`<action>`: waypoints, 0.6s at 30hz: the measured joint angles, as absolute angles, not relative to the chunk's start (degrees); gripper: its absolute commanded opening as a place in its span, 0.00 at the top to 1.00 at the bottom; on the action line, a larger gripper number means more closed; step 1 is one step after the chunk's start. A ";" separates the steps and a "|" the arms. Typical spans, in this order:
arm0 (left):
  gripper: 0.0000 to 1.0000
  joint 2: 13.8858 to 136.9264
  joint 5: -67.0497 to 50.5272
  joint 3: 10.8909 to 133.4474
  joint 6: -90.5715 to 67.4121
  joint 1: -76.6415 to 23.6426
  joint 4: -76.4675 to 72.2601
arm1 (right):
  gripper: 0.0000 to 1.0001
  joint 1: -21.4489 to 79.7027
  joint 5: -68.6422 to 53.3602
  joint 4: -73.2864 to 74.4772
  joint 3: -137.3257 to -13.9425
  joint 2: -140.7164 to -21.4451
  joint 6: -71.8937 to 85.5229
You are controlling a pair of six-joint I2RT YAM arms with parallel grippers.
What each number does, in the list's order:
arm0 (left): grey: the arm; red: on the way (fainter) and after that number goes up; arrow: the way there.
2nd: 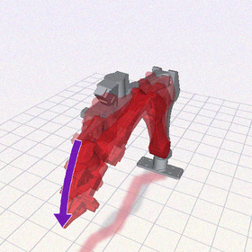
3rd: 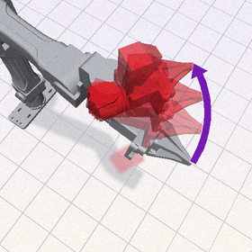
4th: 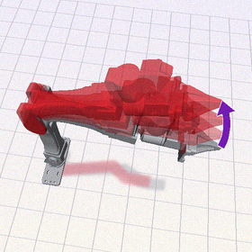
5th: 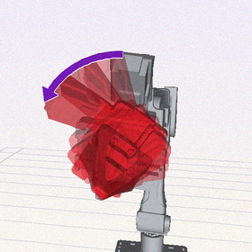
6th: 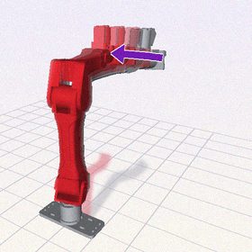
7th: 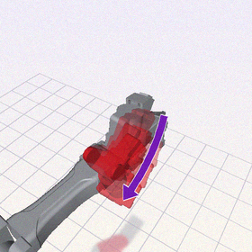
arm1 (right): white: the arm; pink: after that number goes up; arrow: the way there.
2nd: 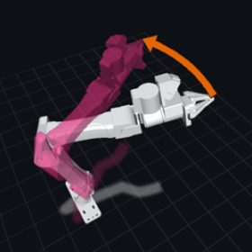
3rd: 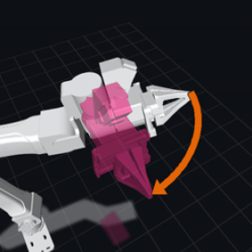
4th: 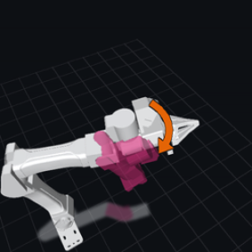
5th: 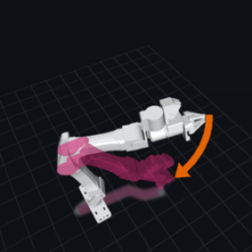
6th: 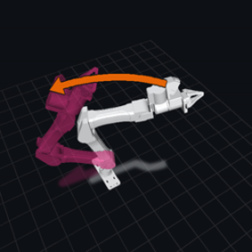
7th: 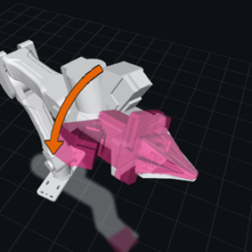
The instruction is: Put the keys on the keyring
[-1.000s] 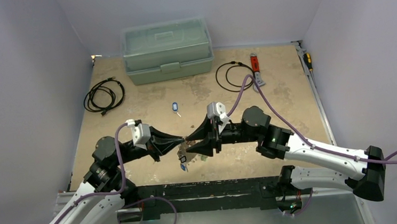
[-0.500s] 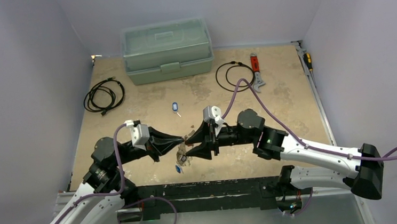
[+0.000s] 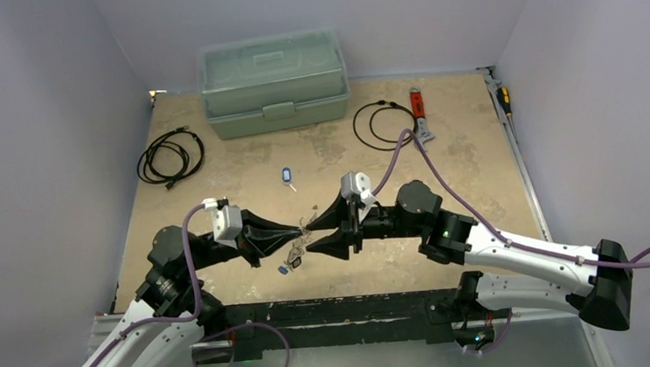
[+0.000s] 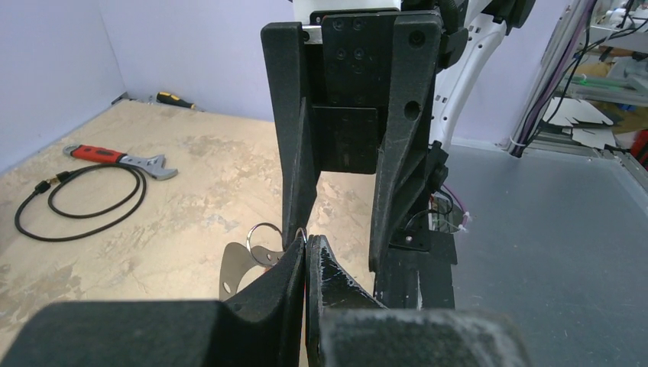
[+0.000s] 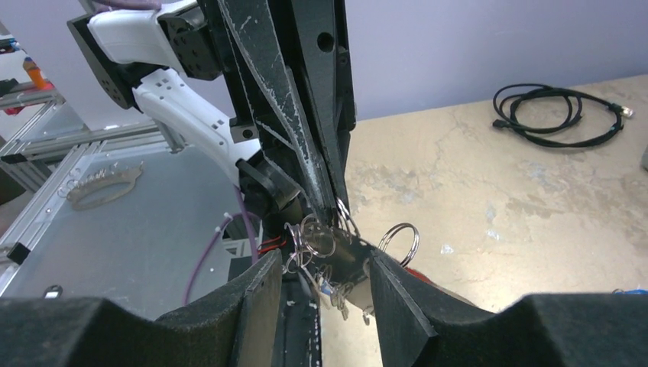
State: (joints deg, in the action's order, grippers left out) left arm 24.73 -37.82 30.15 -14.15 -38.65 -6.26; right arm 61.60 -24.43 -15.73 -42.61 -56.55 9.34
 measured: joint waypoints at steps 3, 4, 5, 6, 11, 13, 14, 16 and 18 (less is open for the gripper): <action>1.00 24.73 -38.28 30.15 -14.26 -38.65 -6.37 | 0.55 61.60 -24.38 -16.56 -42.61 -56.47 8.99; 1.00 24.73 -38.37 30.15 -14.28 -38.65 -6.37 | 0.57 61.60 -24.36 -16.64 -42.61 -56.47 8.91; 1.00 24.73 -38.52 30.15 -14.37 -38.65 -6.37 | 0.58 61.60 -24.38 -16.84 -42.61 -56.49 8.80; 1.00 24.73 -38.61 30.15 -14.41 -38.65 -6.37 | 0.58 61.60 -24.38 -17.06 -42.61 -56.49 8.71; 1.00 24.73 -38.83 30.15 -14.44 -38.65 -6.39 | 0.62 61.60 -24.40 -18.46 -42.61 -56.51 8.47; 1.00 24.73 -38.87 30.15 -14.41 -38.65 -6.39 | 0.64 61.60 -24.40 -18.90 -42.61 -56.58 8.40; 1.00 24.73 -38.94 30.15 -14.44 -38.65 -6.39 | 0.64 61.60 -24.40 -19.00 -42.61 -56.62 8.36; 1.00 24.73 -39.00 30.15 -14.44 -38.65 -6.39 | 0.64 61.60 -24.38 -19.11 -42.61 -56.62 8.34; 1.00 24.73 -39.05 30.15 -14.44 -38.65 -6.39 | 0.67 61.60 -24.40 -19.42 -42.61 -56.73 8.29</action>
State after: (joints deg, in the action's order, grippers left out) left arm 24.73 -39.05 30.15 -14.44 -38.65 -6.39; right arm 61.60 -24.40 -19.42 -42.61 -56.73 8.29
